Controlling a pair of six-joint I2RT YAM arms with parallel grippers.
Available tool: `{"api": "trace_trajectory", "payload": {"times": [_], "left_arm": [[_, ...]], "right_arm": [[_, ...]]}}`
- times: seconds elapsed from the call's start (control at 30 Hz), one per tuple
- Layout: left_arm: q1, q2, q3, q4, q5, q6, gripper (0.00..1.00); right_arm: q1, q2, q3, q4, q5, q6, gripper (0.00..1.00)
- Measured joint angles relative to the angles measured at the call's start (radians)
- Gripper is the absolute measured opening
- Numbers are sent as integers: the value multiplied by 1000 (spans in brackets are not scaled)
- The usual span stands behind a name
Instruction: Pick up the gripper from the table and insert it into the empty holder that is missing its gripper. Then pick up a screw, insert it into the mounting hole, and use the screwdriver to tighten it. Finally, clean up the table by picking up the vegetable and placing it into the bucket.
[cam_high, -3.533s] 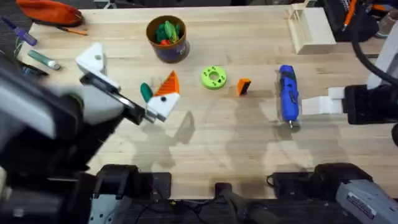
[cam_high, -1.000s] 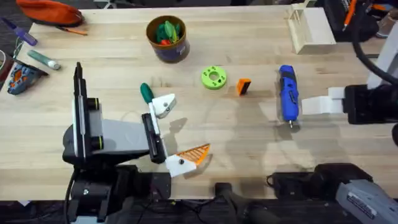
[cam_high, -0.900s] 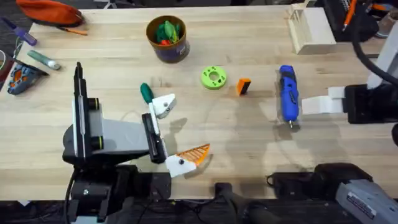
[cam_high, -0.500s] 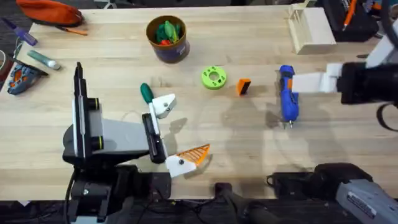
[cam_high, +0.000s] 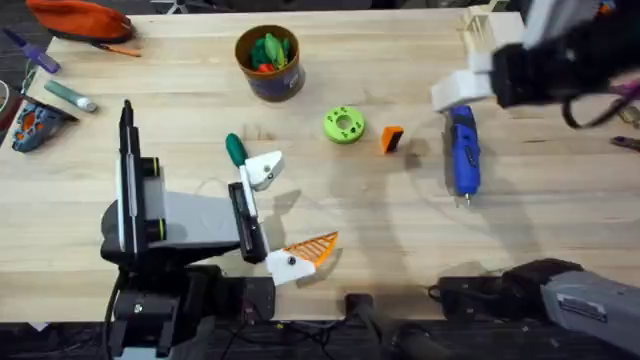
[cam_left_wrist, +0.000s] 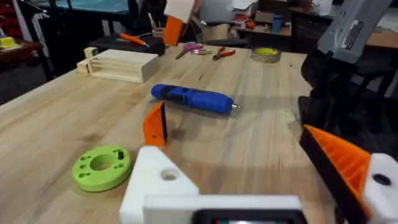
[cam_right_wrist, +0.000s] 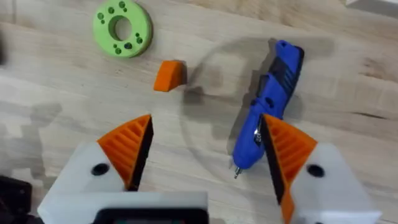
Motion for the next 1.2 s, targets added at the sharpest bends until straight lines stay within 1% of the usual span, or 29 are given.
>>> {"api": "trace_trajectory", "payload": {"times": [0.03,0.07,0.13,0.3,0.47,0.6,0.8,0.83,0.97,1.2], "left_arm": [[0,0,0,0,0,0,985],[0,0,0,0,0,0,985],[0,0,0,0,0,0,986],[0,0,0,0,0,0,985],[0,0,0,0,0,0,986],[0,0,0,0,0,0,985],[0,0,0,0,0,0,985],[0,0,0,0,0,0,985],[0,0,0,0,0,0,986],[0,0,0,0,0,0,987]], "right_arm": [[27,23,23,0,18,4,968],[83,79,55,-1,58,23,968],[113,121,60,-1,78,36,968],[163,243,65,-14,103,67,968],[200,354,100,-27,109,82,968],[223,393,109,-19,108,105,968],[227,400,110,-14,107,118,969],[227,405,111,1,83,110,968],[227,436,114,15,57,103,968],[227,493,114,64,46,112,962]]}}
